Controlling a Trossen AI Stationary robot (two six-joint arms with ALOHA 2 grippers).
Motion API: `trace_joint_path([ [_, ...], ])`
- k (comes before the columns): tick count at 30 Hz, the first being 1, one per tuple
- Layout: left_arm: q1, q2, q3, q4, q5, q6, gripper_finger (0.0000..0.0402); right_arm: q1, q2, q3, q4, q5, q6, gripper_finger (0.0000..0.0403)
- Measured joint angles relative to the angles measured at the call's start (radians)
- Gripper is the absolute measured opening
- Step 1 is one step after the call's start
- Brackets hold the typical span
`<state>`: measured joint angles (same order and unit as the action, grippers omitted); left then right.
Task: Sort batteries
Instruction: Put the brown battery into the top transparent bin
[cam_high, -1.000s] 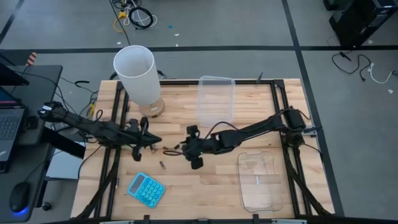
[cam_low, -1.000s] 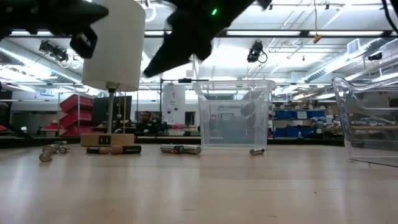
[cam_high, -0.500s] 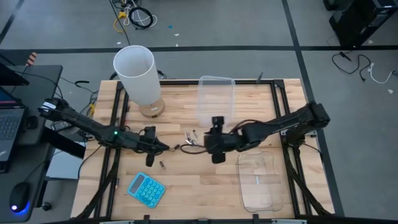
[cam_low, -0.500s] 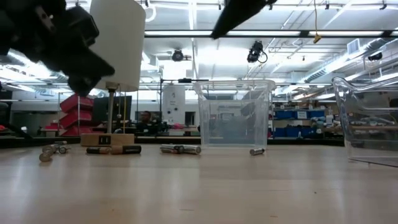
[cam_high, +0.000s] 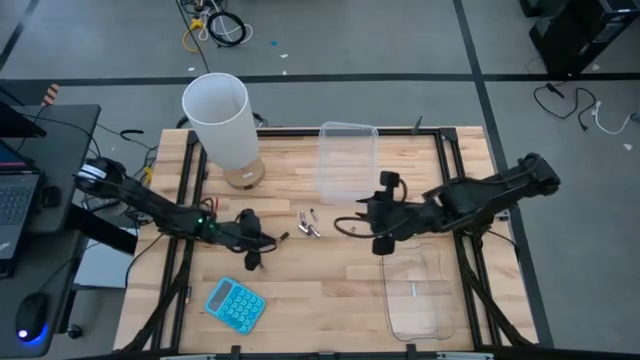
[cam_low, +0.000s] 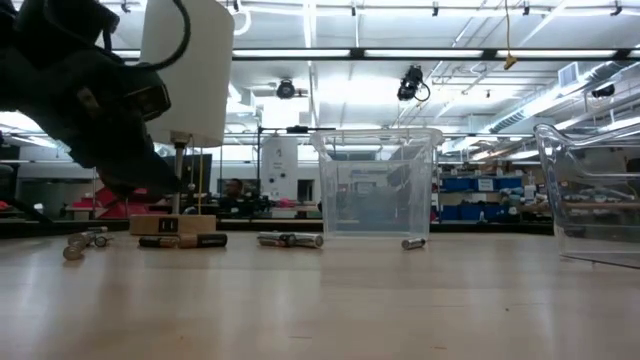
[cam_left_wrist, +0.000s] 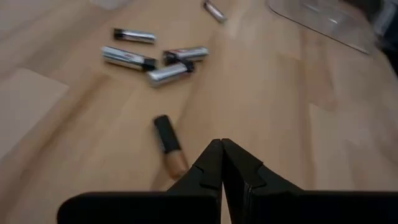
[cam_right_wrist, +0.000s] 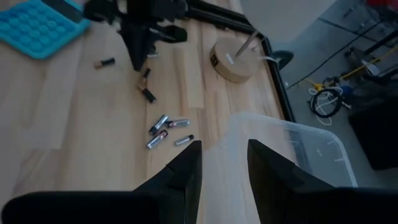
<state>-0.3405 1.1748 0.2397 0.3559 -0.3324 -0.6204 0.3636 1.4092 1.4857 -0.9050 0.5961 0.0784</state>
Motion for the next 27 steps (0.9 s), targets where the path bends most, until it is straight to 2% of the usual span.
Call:
trace_joint_path([
  [4, 0.0, 0.053, 0.033, -0.007, -0.046, 0.001, 0.001, 0.009, -0.049, 0.0, -0.056, 0.0, 0.015, 0.0115],
  [9, 0.0, 0.153, 0.093, -0.012, -0.106, 0.094, 0.001, 0.009, -0.091, 0.0, -0.117, 0.0, 0.064, 0.0115],
  [14, 0.0, 0.223, 0.164, -0.014, -0.085, 0.177, 0.001, 0.009, -0.104, 0.0, -0.141, 0.0, 0.083, 0.0115],
  [17, 0.0, 0.245, 0.189, -0.084, -0.063, 0.181, 0.0014, 0.009, -0.104, 0.0, -0.161, -0.001, 0.087, 0.0115],
  [21, 0.0, 0.264, 0.193, -0.15, -0.057, 0.148, 0.0044, 0.009, -0.104, -0.001, -0.173, -0.001, 0.088, 0.0115],
  [27, 0.0, 0.275, 0.193, -0.15, -0.075, 0.135, 0.0119, 0.009, -0.104, -0.001, -0.174, -0.001, 0.091, 0.0115],
])
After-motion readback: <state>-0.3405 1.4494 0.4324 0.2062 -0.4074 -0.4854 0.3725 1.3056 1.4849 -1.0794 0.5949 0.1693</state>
